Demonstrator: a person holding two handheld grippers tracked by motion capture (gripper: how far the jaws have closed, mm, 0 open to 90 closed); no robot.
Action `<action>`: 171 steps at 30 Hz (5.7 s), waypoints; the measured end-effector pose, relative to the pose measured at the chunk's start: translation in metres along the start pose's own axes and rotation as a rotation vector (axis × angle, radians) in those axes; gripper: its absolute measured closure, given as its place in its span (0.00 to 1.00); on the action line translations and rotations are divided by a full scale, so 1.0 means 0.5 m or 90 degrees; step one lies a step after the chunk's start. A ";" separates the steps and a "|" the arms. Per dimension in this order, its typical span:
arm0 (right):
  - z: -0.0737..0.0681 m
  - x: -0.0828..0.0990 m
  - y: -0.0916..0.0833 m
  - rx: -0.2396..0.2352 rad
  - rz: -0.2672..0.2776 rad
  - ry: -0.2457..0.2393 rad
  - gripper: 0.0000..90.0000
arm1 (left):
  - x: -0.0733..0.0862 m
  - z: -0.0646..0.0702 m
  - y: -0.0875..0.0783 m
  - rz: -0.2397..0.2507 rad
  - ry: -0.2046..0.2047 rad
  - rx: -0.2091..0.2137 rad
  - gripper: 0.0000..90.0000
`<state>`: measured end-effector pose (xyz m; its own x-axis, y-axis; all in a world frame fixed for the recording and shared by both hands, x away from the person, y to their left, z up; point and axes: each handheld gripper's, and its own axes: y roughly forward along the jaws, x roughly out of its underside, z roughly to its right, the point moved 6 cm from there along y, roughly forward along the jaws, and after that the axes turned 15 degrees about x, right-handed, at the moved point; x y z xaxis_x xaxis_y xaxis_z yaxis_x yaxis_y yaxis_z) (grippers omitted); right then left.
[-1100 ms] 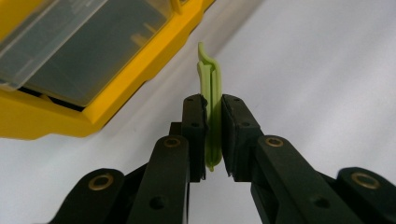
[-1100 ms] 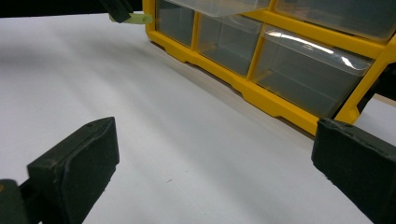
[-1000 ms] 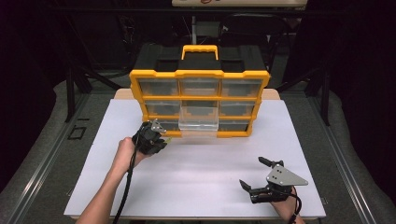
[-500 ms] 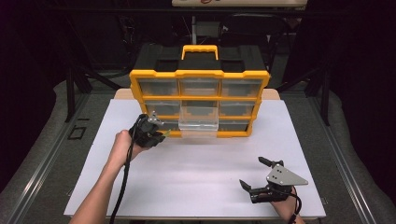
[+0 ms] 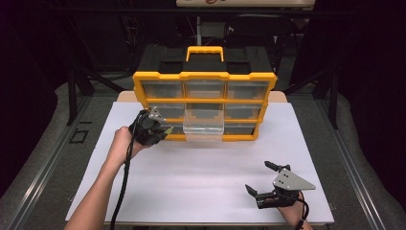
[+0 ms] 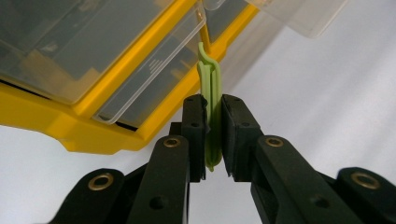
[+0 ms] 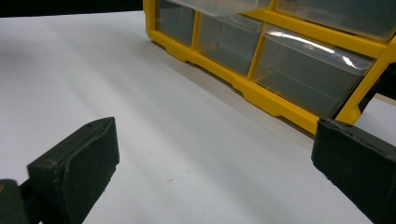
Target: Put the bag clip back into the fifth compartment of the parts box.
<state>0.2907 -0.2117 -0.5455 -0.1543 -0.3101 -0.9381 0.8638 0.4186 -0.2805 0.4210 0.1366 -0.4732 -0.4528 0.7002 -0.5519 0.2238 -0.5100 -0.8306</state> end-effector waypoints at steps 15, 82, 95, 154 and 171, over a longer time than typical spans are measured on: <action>0.001 0.000 -0.001 0.001 -0.001 -0.001 0.00 | -0.032 0.001 -0.045 -0.008 0.015 -0.012 0.89; 0.002 0.001 -0.001 0.003 -0.003 0.000 0.00 | -0.224 0.077 -0.113 0.013 0.136 -0.021 0.89; 0.002 0.001 0.000 0.001 -0.002 0.001 0.00 | -0.247 0.099 -0.072 0.004 0.155 0.019 0.89; 0.004 0.004 0.002 0.000 -0.006 0.004 0.00 | -0.248 0.088 -0.030 -0.009 0.132 0.078 0.72; 0.001 0.004 0.005 -0.002 -0.011 0.001 0.00 | -0.171 0.068 -0.105 0.048 0.083 0.021 0.12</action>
<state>0.2927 -0.2118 -0.5477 -0.1692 -0.3160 -0.9335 0.8593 0.4165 -0.2968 0.4185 0.0864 -0.3797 -0.3193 0.7172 -0.6194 0.2229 -0.5784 -0.7847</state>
